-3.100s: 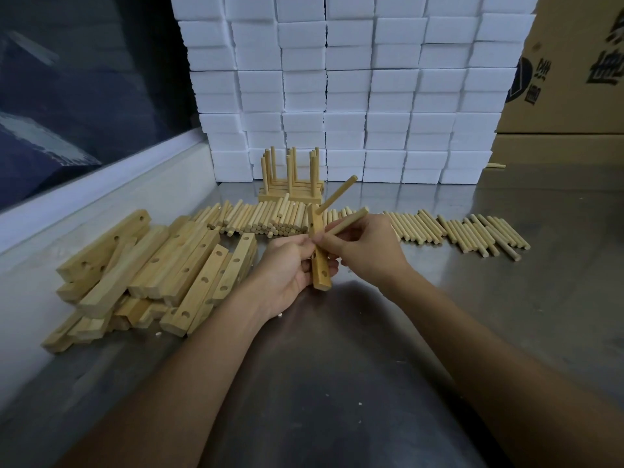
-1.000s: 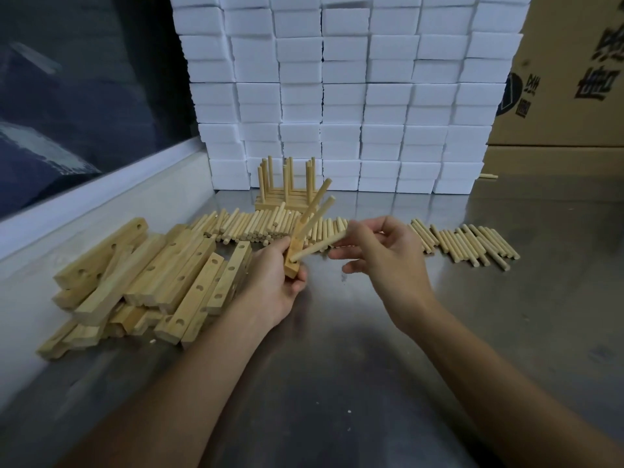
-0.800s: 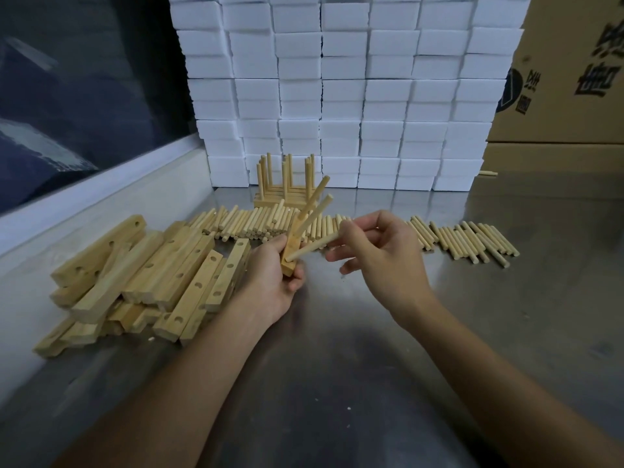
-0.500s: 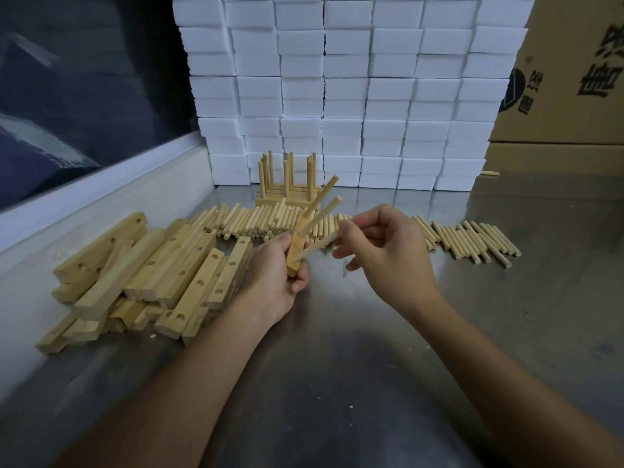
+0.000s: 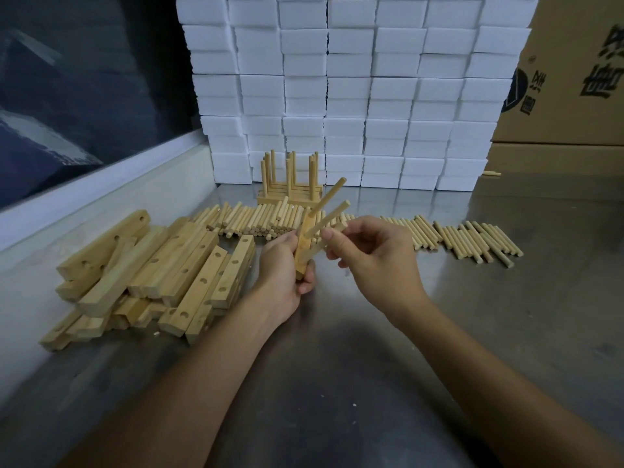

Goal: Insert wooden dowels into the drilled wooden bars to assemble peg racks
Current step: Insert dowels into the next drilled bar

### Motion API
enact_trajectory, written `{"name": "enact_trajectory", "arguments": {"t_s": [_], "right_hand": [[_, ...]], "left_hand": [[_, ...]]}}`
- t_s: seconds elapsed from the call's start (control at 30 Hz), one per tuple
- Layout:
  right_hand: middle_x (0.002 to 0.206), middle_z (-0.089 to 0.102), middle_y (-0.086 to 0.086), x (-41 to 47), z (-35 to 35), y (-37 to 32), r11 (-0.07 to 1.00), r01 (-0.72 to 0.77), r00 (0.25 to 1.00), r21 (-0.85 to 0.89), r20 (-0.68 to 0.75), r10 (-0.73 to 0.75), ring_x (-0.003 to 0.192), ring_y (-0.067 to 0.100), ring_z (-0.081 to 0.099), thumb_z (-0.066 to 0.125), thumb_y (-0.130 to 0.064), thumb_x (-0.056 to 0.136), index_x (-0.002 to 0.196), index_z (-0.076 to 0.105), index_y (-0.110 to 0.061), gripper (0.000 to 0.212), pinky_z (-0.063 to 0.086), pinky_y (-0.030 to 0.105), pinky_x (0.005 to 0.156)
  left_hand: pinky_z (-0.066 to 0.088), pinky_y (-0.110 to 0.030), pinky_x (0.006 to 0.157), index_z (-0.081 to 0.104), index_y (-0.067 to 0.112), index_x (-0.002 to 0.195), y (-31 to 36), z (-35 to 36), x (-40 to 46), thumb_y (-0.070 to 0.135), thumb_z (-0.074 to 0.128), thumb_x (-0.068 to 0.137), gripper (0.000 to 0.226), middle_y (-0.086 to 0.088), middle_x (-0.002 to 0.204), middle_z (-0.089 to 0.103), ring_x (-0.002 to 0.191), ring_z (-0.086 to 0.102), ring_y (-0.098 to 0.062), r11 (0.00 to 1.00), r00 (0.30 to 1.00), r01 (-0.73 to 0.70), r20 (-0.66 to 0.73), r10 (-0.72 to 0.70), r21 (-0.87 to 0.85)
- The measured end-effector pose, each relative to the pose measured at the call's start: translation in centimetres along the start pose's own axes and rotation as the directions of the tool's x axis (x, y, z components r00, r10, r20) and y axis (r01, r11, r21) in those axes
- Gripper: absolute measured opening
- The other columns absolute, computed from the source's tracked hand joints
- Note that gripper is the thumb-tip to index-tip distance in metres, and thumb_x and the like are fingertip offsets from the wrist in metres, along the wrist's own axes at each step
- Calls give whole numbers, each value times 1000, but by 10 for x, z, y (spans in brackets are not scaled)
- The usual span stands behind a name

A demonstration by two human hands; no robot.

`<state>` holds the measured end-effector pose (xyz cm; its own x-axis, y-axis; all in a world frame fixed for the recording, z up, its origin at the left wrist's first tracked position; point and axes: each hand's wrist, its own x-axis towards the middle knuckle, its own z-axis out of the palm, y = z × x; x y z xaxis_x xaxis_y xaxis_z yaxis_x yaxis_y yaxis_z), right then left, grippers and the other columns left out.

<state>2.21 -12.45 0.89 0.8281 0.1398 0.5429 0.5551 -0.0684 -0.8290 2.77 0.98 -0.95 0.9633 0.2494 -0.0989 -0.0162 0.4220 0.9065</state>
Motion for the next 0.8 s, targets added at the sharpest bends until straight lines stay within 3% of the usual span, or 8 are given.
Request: {"name": "enact_trajectory", "arguments": {"t_s": [0.13,0.27,0.4,0.57,0.63,0.7,0.8], "right_hand": [[72,72,8,-1,6,4,1000,-29,999,0,-36,29,67,18,70,76,-14,86,83,69,2,18,58,27,63],[85,74,0,-1,4,4,1000,21,998,8,64,-22,79,7,71,68,-3,91,95,73,-4,7,54,20,71],[80,73,-2,-2,5,2,999,28,998,25,58,-30,73,2,70,69,-3,89,95,73,1,8,53,16,68],[70,68,17,-3,10,3,1000,-11,998,25,-69,13,63,27,64,77,-11,84,78,67,7,22,55,34,62],[71,70,12,-4,9,3,1000,-15,998,13,-68,16,63,19,65,78,-13,84,81,69,3,19,55,29,62],[76,72,3,-6,10,4,999,-30,999,-38,-19,29,69,10,68,78,-18,85,86,73,-4,15,56,24,67],[79,72,-6,-9,12,11,982,-125,992,-144,-2,126,72,5,68,83,-33,79,93,71,-15,25,54,18,67]], "left_hand": [[22,-18,31,63,8,113,-1,-1,3,13,27,107,36,-10,72,59,34,36,-11,1000,1000,0,-4,0,-6],[21,-16,31,62,3,118,-2,-3,4,15,26,108,39,-9,71,63,33,35,-11,1000,1000,-13,0,13,-6],[21,-16,31,62,2,118,-3,-1,4,14,25,107,40,-10,75,66,32,35,-12,1000,1000,-16,-2,16,10],[22,-16,32,62,7,113,-4,-1,6,14,26,108,37,-8,64,61,32,37,-13,999,1000,-21,-20,21,45],[25,-18,32,62,9,110,-4,0,6,15,27,107,36,-4,57,61,33,39,-13,998,999,-26,-22,27,61],[32,-20,36,63,9,103,-5,0,7,15,31,107,33,-5,60,64,39,47,-16,997,999,-32,-18,33,68],[53,-36,60,61,7,101,-3,-1,7,18,33,107,30,-24,94,70,72,69,-31,1000,1000,6,-8,-7,-21]]}}
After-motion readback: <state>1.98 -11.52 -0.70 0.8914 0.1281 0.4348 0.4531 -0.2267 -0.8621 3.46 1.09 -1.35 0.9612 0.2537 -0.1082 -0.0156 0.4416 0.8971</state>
